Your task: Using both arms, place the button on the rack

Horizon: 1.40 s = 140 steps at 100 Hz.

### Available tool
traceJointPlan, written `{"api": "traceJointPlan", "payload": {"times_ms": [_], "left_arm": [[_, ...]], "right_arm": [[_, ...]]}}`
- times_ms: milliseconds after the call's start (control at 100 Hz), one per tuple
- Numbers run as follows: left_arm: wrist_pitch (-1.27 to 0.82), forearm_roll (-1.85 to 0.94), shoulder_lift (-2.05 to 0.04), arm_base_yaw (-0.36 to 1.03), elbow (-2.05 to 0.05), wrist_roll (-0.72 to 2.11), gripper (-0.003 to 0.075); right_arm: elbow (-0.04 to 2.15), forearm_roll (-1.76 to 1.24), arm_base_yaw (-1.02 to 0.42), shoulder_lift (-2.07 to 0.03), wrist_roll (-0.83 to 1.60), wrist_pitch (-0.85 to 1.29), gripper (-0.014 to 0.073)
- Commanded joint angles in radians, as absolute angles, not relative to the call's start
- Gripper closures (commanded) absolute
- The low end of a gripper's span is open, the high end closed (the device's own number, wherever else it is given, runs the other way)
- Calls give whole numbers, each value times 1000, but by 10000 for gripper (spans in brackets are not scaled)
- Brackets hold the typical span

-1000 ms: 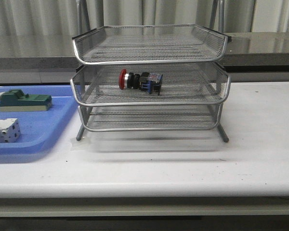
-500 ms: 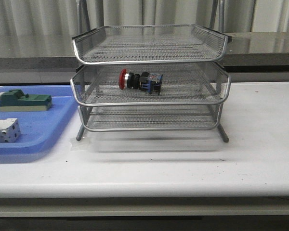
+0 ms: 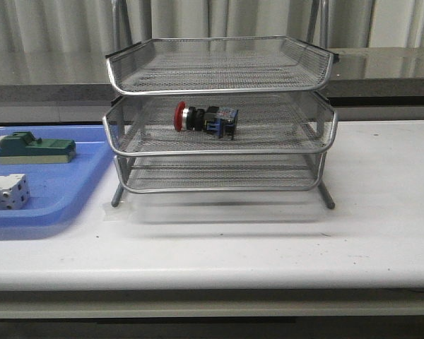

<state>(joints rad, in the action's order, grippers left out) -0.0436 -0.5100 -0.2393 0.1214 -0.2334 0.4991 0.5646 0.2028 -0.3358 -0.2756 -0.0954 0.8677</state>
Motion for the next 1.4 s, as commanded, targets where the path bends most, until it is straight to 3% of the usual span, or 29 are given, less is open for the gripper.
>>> {"api": "traceJointPlan", "payload": {"times_ms": [0, 200, 430, 820, 1390], "left_arm": [[26, -520, -249, 118, -261, 488, 740], [26, -520, -249, 118, -261, 488, 740], [26, -520, -249, 118, -261, 488, 740], [26, -520, -249, 118, -261, 488, 740], [26, -520, -249, 118, -261, 488, 740]], "right_arm": [[552, 217, -329, -285, -98, 712, 654], [411, 204, -315, -229, -98, 461, 654], [233, 122, -196, -119, -98, 265, 654], [32, 8, -4, 31, -98, 140, 654], [-10, 13, 6, 31, -98, 54, 654]]}}
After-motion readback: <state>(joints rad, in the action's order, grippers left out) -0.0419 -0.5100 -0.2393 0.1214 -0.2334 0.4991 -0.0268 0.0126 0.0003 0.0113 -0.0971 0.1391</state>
